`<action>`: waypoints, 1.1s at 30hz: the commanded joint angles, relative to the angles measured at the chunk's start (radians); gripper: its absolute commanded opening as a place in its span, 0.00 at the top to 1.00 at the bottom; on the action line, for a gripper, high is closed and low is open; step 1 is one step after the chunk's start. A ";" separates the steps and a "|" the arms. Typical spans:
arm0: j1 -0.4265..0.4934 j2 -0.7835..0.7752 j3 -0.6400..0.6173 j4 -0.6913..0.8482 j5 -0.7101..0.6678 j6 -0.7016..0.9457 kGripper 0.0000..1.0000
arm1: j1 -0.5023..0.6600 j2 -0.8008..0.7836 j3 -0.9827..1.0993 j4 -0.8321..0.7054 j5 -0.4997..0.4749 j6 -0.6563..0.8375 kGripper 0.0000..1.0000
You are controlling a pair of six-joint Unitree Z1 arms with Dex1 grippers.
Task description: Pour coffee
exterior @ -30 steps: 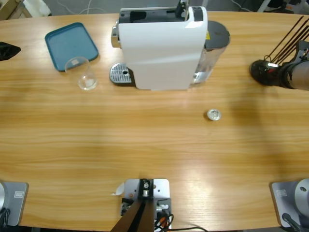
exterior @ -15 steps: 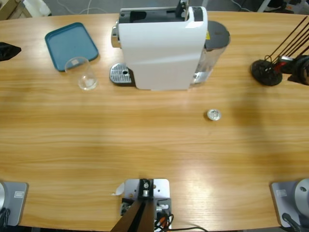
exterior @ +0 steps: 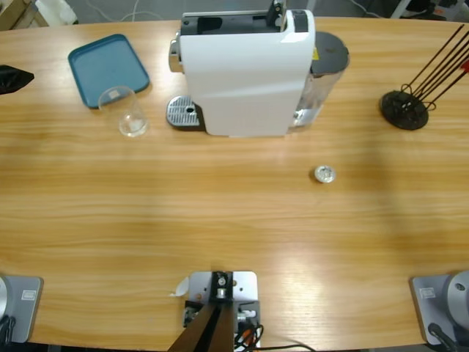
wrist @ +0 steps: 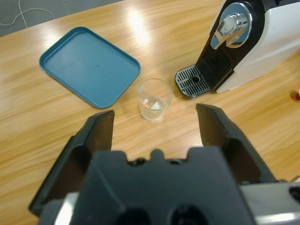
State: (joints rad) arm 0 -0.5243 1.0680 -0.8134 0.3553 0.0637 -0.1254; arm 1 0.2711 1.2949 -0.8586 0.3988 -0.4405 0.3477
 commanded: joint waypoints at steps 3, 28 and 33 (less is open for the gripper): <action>-0.008 -0.003 0.011 -0.007 -0.019 0.006 0.26 | 0.030 -0.070 -0.264 0.266 -0.026 -0.032 1.00; -0.017 0.019 0.013 -0.009 -0.073 0.001 0.26 | 0.705 0.029 -0.797 0.652 0.348 -0.444 1.00; -0.025 0.033 0.011 -0.009 -0.073 0.001 0.26 | 0.768 0.184 -0.860 0.587 0.419 -0.472 1.00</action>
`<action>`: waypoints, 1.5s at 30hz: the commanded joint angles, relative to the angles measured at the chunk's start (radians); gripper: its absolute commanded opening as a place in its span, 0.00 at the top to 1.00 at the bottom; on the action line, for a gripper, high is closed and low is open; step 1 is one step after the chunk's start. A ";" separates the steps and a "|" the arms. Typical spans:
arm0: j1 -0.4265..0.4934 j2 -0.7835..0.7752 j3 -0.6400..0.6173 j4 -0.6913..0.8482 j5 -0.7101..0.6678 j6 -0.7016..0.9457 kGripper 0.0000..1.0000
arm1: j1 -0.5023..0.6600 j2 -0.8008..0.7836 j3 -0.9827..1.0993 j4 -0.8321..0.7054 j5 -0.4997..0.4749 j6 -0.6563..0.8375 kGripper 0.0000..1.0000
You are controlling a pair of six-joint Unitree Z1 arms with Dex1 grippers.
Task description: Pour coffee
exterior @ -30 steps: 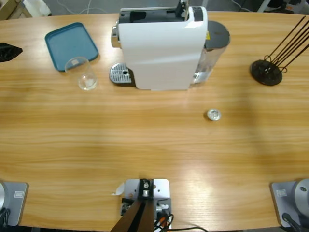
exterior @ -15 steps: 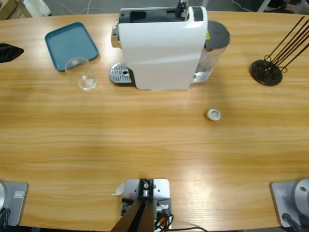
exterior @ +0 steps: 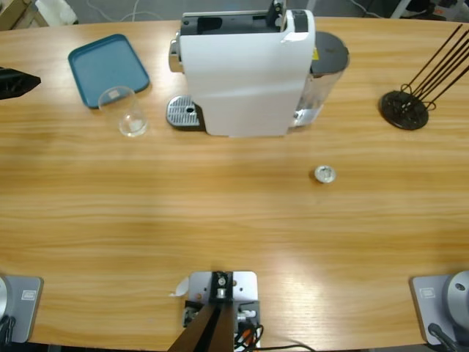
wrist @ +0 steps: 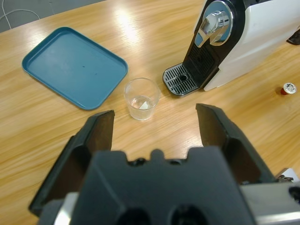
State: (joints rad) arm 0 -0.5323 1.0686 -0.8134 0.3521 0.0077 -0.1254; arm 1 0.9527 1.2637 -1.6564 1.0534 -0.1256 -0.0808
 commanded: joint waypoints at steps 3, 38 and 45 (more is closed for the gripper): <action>-0.018 0.035 0.013 -0.005 -0.017 0.002 0.26 | 0.087 0.298 -0.094 -0.119 0.146 -0.081 1.00; -0.019 0.063 0.010 -0.017 -0.031 0.007 0.25 | -0.166 0.645 -0.175 -0.317 0.304 -0.307 1.00; -0.019 0.065 0.010 -0.018 -0.031 0.008 0.26 | -0.194 0.654 -0.168 -0.325 0.304 -0.314 1.00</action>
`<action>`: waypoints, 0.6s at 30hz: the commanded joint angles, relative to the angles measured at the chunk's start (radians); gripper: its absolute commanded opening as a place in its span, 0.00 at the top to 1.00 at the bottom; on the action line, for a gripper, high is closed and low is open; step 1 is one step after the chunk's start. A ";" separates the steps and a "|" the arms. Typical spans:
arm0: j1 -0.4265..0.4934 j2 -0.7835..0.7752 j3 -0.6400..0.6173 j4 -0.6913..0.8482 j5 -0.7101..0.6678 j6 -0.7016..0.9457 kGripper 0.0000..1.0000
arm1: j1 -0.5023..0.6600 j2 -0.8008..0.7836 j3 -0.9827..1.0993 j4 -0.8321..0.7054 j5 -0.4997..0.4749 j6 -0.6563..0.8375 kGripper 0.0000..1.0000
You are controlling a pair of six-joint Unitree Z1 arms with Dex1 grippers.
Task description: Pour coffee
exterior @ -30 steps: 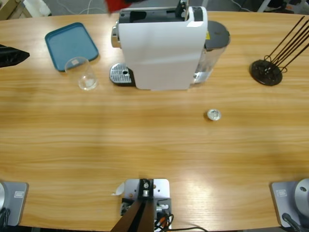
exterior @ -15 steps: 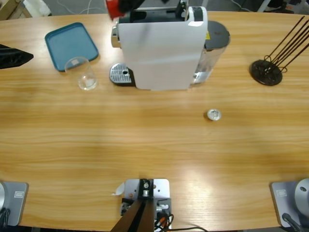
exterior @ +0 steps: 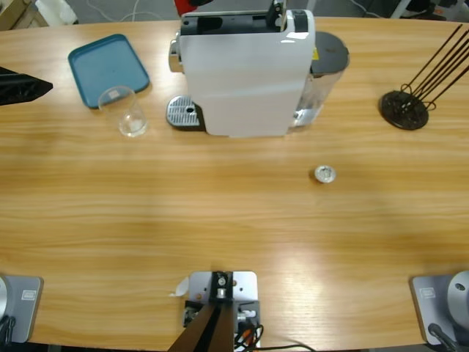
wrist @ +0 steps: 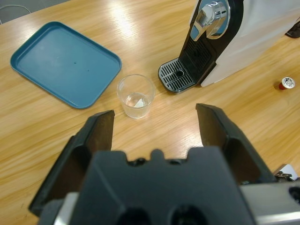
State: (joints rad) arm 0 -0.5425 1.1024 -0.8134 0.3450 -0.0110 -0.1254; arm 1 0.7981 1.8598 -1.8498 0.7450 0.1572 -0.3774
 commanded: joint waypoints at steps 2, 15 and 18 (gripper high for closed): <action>-0.009 0.032 0.010 -0.011 -0.012 0.008 0.26 | -0.045 0.060 0.032 -0.016 0.020 -0.019 1.00; -0.009 0.036 0.010 -0.011 -0.012 0.009 0.26 | -0.048 0.041 0.151 -0.091 0.022 -0.008 1.00; -0.009 0.037 0.010 -0.012 -0.012 0.009 0.26 | -0.049 0.040 0.152 -0.093 0.022 -0.008 1.00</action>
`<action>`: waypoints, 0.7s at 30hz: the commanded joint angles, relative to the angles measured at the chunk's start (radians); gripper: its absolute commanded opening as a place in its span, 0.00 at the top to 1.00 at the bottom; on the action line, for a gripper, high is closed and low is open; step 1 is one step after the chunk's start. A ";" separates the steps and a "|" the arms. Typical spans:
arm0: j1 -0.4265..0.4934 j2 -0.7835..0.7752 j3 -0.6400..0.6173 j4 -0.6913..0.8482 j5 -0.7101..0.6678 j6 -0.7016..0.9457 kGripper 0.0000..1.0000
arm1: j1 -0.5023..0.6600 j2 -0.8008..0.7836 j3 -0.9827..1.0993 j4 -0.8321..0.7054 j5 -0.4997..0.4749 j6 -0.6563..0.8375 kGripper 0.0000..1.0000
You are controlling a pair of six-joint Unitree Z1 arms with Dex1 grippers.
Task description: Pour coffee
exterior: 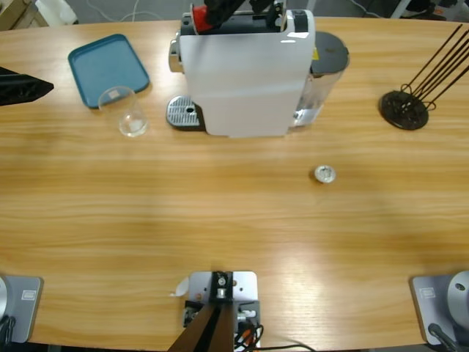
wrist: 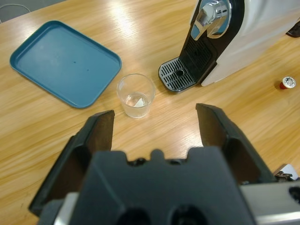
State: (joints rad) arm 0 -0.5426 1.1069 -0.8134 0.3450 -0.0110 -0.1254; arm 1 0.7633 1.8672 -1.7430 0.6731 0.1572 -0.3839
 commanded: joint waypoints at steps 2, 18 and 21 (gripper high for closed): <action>-0.009 0.033 0.010 -0.012 -0.012 0.009 0.25 | -0.015 0.033 0.044 -0.023 0.022 -0.001 1.00; -0.009 0.042 0.008 -0.012 -0.020 0.009 0.26 | -0.022 0.046 0.033 -0.014 0.026 0.044 0.45; -0.009 0.041 0.008 -0.012 -0.020 0.009 0.26 | -0.022 0.049 0.024 -0.005 0.028 0.047 0.41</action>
State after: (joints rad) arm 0 -0.5426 1.1180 -0.8134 0.3425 -0.0136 -0.1254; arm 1 0.7577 1.8672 -1.7328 0.6598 0.1578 -0.3548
